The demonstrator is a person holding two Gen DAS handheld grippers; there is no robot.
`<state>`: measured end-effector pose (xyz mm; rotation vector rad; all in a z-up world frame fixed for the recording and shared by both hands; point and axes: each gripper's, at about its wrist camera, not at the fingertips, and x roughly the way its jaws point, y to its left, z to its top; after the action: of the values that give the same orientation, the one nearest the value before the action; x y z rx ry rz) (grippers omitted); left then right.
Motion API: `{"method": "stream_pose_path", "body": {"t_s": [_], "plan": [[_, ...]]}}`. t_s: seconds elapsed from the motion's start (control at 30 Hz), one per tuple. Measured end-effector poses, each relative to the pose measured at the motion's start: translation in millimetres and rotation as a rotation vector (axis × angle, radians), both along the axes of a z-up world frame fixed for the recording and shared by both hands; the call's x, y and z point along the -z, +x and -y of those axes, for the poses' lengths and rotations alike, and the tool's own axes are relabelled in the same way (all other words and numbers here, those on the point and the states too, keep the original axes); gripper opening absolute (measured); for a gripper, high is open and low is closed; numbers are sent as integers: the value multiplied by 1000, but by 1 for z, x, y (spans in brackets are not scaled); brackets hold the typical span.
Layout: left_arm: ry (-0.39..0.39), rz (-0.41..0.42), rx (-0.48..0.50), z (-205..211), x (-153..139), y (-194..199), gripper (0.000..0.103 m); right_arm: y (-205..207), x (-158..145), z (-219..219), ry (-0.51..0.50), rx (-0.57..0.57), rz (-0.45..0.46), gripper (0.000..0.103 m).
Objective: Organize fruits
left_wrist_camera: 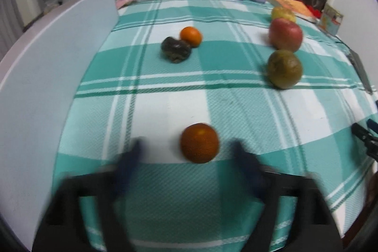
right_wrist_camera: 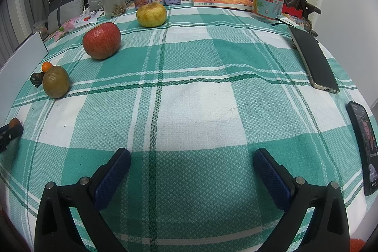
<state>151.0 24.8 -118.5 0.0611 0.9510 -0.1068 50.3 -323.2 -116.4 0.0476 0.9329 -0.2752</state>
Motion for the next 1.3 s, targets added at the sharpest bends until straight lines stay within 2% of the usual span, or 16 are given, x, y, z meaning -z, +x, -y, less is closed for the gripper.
{"method": "stream_pose_path", "body": {"t_s": [0.33, 0.43, 0.5, 0.53, 0.57, 0.6, 0.63, 0.7, 0.77, 0.83, 0.9, 1.0, 1.07, 1.17, 1.27, 1.3], "plan": [[-18, 33, 0, -9, 6, -8, 96, 3, -1, -1, 4, 21, -7, 103], [-20, 35, -1, -9, 6, -8, 96, 10, -13, -9, 175, 8, 49, 102], [-20, 35, -1, -9, 6, -7, 96, 27, -22, -22, 408, -44, 93, 100], [-21, 36, -1, -9, 6, -8, 96, 40, -23, -29, 526, -66, 95, 95], [-22, 36, -1, -9, 6, -8, 96, 52, -24, -35, 585, -68, 89, 90], [-22, 36, -1, -9, 6, -8, 96, 64, -25, -42, 618, -68, 81, 80], [-23, 36, 0, -9, 6, -9, 96, 79, -24, -51, 642, -72, 69, 76], [-23, 37, 0, -10, 6, -9, 96, 103, -17, -64, 675, -66, 35, 75], [-26, 37, 0, -10, 6, -9, 96, 121, -8, -75, 704, -62, -5, 68], [-29, 38, 1, -10, 5, -9, 96, 136, -1, -92, 681, -82, -51, 47], [-31, 38, 2, -11, 5, -9, 96, 143, -10, -110, 588, -125, -46, 46], [-32, 39, 2, -11, 5, -9, 96, 146, -28, -143, 458, -271, -27, 43], [-32, 39, 2, -10, 5, -9, 96, 150, -30, -164, 392, -354, -56, 43], [-33, 39, 2, -10, 5, -9, 96, 154, -25, -178, 340, -393, -95, 43], [-33, 40, 2, -10, 5, -9, 96, 151, -29, -177, 347, -389, -81, 44], [-33, 39, 2, -10, 5, -9, 96, 148, -33, -173, 361, -380, -66, 49]]}}
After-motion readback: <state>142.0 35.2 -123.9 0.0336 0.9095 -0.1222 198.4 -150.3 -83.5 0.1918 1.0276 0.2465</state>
